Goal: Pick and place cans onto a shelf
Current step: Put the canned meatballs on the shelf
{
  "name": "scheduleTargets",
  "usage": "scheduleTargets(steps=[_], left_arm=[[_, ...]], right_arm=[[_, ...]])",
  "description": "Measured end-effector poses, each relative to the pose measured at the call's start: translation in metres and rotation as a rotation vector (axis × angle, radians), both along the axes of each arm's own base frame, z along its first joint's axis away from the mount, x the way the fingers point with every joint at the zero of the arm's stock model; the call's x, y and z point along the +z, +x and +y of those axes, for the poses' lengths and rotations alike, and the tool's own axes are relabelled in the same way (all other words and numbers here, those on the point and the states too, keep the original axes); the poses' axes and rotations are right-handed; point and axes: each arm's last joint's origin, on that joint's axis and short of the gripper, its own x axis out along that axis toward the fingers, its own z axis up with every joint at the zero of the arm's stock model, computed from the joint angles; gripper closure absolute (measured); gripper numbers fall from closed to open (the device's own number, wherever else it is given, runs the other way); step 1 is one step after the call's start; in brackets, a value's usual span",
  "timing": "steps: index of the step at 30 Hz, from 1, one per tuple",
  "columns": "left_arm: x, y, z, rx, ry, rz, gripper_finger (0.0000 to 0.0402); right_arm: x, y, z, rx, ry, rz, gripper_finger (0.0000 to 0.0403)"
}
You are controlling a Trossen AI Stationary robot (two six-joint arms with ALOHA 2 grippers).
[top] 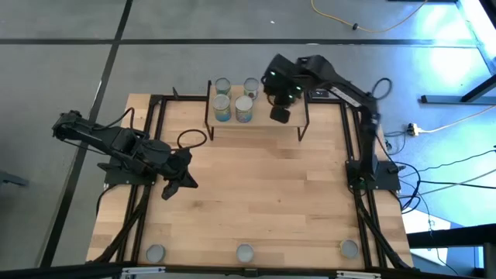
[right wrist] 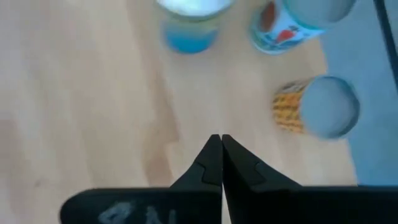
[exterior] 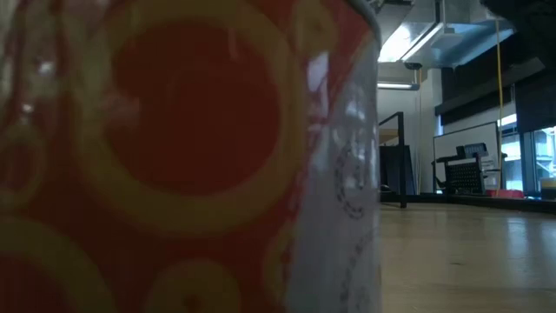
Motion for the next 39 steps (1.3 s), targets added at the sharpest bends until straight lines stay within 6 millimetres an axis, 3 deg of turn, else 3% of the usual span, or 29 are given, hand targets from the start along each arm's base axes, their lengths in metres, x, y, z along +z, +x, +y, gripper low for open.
scheduleTargets(steps=[8,12,18,22,31,35,39], left_arm=[[0.000,0.000,0.000,-0.051,0.072,-0.030,0.0401],[0.000,0.001,0.003,0.043,0.097,-0.032,0.0401],[0.000,0.002,0.005,0.123,0.126,-0.038,0.0401],[-0.001,0.002,0.005,0.132,0.130,-0.038,0.0393],[0.000,0.002,0.004,0.126,0.125,-0.046,0.0387],[0.000,0.002,0.004,0.125,0.122,-0.045,0.0387],[0.003,0.004,0.004,0.156,0.068,-0.059,0.0386]], right_arm=[[0.056,-0.058,0.063,0.059,0.068,-0.177,0.0403],[0.086,-0.096,0.095,0.088,0.102,-0.305,0.0403],[0.105,-0.137,0.132,0.118,0.064,-0.396,0.0403],[0.092,-0.159,0.149,0.157,0.112,-0.358,0.0403],[0.031,-0.208,0.172,0.145,0.233,-0.225,0.0403],[0.001,-0.211,0.182,0.162,0.297,-0.216,0.0403],[-0.033,-0.201,0.199,0.225,0.390,-0.171,0.0403]])
